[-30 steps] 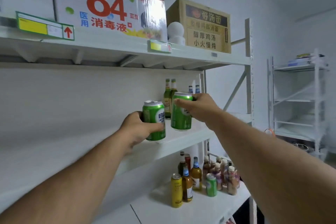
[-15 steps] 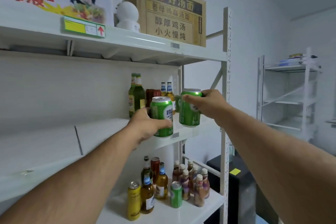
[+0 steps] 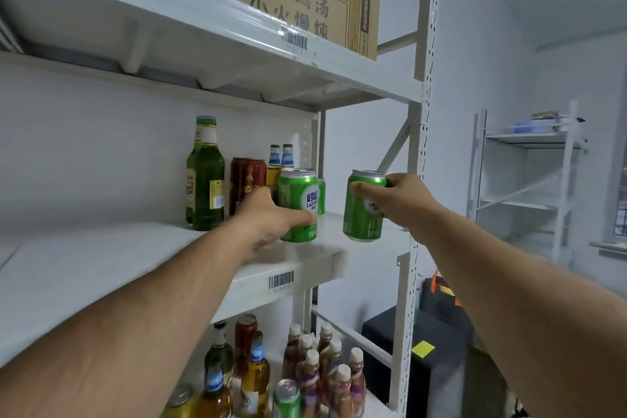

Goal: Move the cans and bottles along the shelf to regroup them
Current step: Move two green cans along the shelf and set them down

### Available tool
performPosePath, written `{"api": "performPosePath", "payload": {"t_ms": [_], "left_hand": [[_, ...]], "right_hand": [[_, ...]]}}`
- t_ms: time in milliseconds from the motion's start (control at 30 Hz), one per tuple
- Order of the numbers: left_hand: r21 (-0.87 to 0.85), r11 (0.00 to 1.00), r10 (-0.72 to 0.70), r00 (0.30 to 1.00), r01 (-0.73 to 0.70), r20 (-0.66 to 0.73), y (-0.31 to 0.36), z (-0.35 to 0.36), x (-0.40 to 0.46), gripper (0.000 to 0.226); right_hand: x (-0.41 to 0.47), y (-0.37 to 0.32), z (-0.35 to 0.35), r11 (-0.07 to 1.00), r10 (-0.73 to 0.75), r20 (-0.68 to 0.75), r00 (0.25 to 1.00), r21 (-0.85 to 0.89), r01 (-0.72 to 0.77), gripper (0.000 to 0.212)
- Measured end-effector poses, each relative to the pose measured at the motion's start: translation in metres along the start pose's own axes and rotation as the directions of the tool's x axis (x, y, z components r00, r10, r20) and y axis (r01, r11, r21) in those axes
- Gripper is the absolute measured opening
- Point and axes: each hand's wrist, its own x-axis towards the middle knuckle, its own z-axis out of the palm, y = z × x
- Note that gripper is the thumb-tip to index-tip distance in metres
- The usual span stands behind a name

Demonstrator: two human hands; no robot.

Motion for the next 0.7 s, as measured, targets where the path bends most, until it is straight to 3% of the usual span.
{"api": "performPosePath", "payload": {"t_ms": [333, 433, 567, 700], "left_hand": [[0.058, 0.998, -0.025, 0.999, 0.026, -0.025, -0.015, 0.034, 0.088, 0.058], [0.070, 0.997, -0.039, 0.998, 0.043, -0.055, -0.020, 0.043, 0.105, 0.055], [0.092, 0.993, -0.065, 0.988, 0.078, -0.137, -0.023, 0.054, 0.123, 0.056], [0.092, 0.991, -0.077, 0.974, 0.098, -0.213, -0.017, 0.064, 0.137, 0.042]], "right_hand": [[0.101, 0.046, 0.016, 0.999, -0.011, 0.013, 1.000, 0.035, 0.010, 0.038], [0.131, 0.063, 0.026, 0.998, -0.020, 0.048, 0.999, 0.058, 0.017, 0.045], [0.170, 0.081, 0.037, 0.994, -0.043, 0.131, 0.990, 0.109, 0.029, 0.034], [0.213, 0.100, 0.051, 0.994, -0.064, 0.209, 0.976, 0.105, 0.042, 0.034]]}}
